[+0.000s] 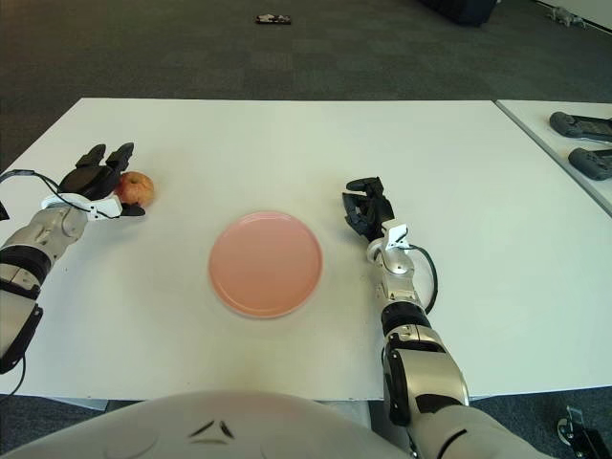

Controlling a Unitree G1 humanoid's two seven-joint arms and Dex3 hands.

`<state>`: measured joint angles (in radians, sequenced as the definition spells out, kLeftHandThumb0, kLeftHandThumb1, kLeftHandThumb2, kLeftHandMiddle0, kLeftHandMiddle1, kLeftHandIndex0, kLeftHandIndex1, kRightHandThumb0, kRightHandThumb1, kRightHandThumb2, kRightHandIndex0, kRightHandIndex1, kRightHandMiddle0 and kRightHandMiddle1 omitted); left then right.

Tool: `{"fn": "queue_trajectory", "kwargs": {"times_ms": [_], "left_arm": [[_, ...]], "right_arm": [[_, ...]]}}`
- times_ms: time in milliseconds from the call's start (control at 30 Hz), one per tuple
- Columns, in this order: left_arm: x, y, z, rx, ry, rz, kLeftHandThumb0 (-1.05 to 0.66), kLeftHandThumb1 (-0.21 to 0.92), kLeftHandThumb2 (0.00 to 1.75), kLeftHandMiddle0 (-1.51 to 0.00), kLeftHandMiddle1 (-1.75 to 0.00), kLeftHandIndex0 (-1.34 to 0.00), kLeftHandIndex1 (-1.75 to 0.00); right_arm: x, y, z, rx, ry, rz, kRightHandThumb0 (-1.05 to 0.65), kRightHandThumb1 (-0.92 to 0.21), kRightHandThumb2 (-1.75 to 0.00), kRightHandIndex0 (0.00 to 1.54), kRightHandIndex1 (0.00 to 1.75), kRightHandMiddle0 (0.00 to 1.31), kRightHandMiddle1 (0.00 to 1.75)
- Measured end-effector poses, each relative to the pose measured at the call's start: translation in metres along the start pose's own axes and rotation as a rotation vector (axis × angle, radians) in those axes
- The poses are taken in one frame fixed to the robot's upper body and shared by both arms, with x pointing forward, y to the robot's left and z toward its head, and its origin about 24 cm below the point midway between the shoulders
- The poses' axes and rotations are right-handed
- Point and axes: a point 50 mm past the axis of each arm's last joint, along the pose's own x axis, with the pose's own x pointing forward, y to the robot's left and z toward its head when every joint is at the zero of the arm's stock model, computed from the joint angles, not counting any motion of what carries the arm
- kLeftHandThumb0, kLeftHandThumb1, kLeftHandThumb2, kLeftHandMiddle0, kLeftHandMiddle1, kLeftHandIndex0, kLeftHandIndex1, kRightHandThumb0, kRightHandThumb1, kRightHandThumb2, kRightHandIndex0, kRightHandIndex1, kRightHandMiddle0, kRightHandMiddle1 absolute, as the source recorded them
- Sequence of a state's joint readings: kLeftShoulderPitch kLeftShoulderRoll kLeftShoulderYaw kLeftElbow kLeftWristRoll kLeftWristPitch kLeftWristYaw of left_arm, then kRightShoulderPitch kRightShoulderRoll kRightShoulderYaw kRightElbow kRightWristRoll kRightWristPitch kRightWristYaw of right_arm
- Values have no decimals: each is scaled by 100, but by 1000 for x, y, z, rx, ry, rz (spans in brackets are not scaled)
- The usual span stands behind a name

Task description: Put the apple into the plate.

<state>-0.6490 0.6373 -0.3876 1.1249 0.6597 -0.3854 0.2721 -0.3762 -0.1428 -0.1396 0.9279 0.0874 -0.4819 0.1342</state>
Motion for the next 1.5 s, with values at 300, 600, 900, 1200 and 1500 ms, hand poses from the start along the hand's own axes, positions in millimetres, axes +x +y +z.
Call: {"fn": "queue_trajectory", "kwargs": {"times_ms": [300,600,900,1200,1500], "left_arm": [[0,0,3,4,-27,0,-91,58,48,-2,-1,0,-17],[2,3,7,12,-62,4,-91,56,55,-5,-3,0,-23],[3,6,7,34,-76,-6,-91,59,55,-6,-4,0,-27],[6,12,5,86,-83,-74,-90,61,53,-10,-8,0,-34],[8,15,5,128,-86,-168,-95,76,35,-6,-38,0,-47]], "right_arm": [[0,0,0,0,0,0,-35,-92,-47,34,123,25,169],[0,0,0,0,0,-2,-35,-92,-47,34,123,25,169],[0,1,0,-1,0,-3,-35,-92,-47,34,123,25,169],[0,2,0,-2,0,-3,-35,-92,-47,34,123,25,169],[0,2,0,-2,0,-3,-35,-92,-47,34,123,25,169]]}}
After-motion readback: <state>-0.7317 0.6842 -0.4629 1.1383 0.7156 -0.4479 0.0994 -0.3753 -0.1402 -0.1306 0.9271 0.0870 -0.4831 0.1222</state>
